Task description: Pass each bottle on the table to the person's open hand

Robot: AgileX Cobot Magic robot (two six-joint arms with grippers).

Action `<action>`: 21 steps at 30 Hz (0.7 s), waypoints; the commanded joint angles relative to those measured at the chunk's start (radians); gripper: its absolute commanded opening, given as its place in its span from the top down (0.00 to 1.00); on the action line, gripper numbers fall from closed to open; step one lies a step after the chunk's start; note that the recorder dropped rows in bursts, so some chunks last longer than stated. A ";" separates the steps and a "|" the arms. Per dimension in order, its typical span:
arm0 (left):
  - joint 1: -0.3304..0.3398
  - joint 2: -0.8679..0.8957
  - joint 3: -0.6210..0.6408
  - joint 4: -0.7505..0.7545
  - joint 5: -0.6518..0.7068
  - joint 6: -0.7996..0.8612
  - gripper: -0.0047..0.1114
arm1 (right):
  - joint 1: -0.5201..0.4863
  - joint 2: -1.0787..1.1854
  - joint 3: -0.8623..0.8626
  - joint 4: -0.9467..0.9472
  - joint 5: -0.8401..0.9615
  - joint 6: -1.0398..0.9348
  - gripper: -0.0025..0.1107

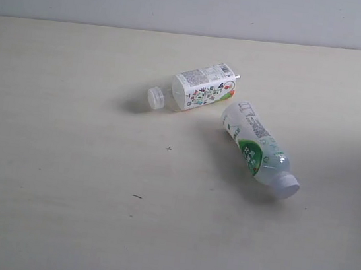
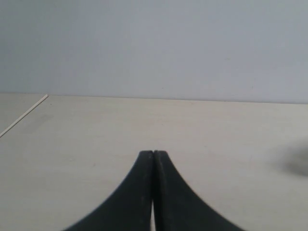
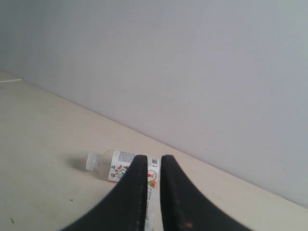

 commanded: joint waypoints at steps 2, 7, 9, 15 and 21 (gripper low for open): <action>-0.004 -0.005 0.000 -0.009 0.002 0.001 0.96 | 0.001 -0.005 0.006 -0.011 -0.011 -0.003 0.87; -0.004 -0.005 0.000 -0.009 0.002 0.001 0.96 | 0.001 -0.005 0.006 -0.025 0.003 -0.003 0.87; -0.004 -0.005 0.000 -0.009 0.002 0.001 0.96 | 0.001 -0.005 0.006 -0.035 0.036 -0.003 0.87; -0.004 -0.005 0.000 -0.009 0.002 0.001 0.96 | 0.001 -0.005 0.006 -0.032 0.043 -0.003 0.87; -0.004 -0.005 0.000 -0.009 0.002 0.001 0.96 | 0.001 -0.005 -0.047 -0.025 0.047 -0.003 0.87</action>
